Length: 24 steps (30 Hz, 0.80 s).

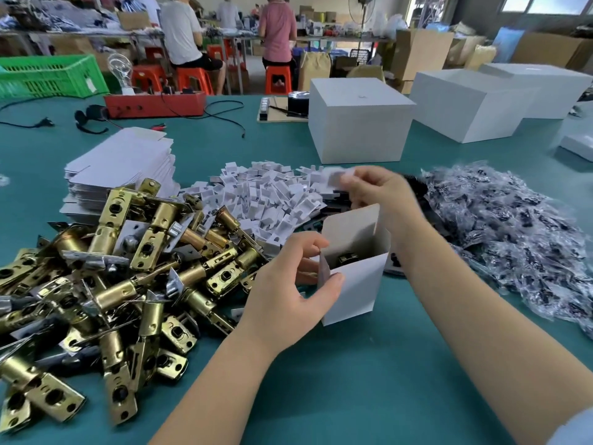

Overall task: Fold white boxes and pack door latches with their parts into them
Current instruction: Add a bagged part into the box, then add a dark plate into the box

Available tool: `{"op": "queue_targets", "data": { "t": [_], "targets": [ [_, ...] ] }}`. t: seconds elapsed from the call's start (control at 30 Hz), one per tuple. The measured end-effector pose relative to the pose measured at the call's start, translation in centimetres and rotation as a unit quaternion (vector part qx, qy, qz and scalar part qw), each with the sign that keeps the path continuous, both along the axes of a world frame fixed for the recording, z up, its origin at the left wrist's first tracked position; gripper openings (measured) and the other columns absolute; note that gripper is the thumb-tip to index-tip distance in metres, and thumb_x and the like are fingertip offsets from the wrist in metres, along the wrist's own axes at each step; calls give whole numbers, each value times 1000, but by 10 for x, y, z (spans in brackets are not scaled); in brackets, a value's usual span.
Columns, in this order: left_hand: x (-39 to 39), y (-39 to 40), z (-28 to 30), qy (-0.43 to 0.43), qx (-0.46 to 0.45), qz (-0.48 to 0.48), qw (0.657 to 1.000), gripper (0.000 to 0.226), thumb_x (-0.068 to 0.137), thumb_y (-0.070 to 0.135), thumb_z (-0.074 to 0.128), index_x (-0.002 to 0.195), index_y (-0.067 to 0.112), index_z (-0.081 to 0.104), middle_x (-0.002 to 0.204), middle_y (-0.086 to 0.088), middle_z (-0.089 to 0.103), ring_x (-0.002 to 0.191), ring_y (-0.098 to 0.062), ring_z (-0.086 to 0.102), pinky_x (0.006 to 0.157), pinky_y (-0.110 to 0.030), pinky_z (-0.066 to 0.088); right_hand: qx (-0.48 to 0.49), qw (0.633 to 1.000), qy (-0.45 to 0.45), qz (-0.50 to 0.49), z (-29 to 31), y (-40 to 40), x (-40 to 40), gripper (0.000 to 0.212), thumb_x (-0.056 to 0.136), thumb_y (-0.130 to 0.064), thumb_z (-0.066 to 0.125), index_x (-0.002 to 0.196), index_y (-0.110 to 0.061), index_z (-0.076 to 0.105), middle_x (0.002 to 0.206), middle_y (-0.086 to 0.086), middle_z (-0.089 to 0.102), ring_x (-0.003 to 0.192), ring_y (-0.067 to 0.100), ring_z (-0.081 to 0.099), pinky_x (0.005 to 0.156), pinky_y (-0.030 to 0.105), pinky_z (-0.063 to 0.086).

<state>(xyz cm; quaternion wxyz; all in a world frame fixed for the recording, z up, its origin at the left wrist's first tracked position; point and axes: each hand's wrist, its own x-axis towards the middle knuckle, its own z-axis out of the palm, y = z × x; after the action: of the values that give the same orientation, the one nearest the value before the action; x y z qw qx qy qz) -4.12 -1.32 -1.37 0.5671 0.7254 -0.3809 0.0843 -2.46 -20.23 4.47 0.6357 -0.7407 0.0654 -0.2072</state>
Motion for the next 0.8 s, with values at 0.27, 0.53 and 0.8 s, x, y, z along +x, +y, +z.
{"op": "queue_targets", "data": {
  "t": [0.27,0.53,0.8],
  "targets": [
    [-3,-2,0,9,-12,-5,1000,40,75,44,66,102,64,45,93,32,59,84,-2,65,73,-10,50,-310,938,-138,69,60,-17,-94,7,87,-38,65,87,-33,69,73,-11,63,61,11,53,55,20,43],
    [-6,-2,-1,10,-17,-13,1000,38,75,44,66,101,62,45,92,30,60,84,-2,65,74,-9,50,-665,746,-34,0,60,12,-99,24,96,-21,52,92,-7,71,89,9,65,82,33,59,67,42,50],
    [-3,-3,-3,11,-7,-9,1000,39,75,47,66,101,64,43,92,32,58,83,-2,64,75,-12,51,-800,585,134,5,79,45,-87,22,93,-11,49,74,-21,45,69,-6,32,73,21,46,45,23,19]
  ]
}}
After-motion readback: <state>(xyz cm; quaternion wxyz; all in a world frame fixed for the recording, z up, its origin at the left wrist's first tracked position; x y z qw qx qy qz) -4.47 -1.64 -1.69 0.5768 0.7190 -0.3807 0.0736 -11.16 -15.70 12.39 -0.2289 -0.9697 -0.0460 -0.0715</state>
